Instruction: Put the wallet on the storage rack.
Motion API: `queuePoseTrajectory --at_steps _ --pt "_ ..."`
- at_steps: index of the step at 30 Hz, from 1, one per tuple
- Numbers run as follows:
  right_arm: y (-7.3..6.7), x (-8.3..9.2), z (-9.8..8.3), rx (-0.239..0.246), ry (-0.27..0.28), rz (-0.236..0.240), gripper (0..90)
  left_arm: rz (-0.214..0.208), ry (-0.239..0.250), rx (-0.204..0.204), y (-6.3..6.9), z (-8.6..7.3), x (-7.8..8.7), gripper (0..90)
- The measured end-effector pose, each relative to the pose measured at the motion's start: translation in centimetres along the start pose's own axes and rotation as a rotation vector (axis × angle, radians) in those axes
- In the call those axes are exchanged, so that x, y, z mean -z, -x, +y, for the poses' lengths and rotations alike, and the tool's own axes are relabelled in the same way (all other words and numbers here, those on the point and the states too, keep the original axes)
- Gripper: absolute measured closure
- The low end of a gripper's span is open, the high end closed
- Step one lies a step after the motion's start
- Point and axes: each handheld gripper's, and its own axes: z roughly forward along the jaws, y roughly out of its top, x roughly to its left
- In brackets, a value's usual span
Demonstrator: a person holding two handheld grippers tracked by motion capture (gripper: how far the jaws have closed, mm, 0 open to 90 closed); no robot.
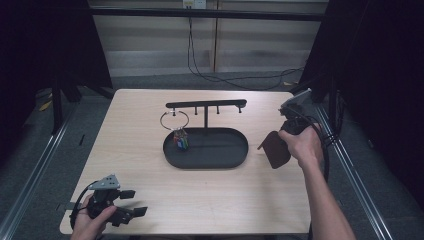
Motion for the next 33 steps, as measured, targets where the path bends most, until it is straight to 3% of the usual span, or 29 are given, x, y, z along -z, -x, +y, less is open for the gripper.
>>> queuePoseTrajectory --at_steps 8,18,33 --pt "-0.4 1.9 0.5 0.018 0.019 -0.030 84.7 -0.010 0.009 0.005 0.0 0.0 0.0 17.1" --pt "-1.0 4.8 1.2 0.024 0.065 -0.028 84.4 -0.017 0.010 0.002 -0.1 0.0 0.1 17.0" --pt "-4.2 4.2 2.7 0.064 0.100 0.088 84.6 -0.017 0.010 0.000 0.0 0.0 0.0 17.0"
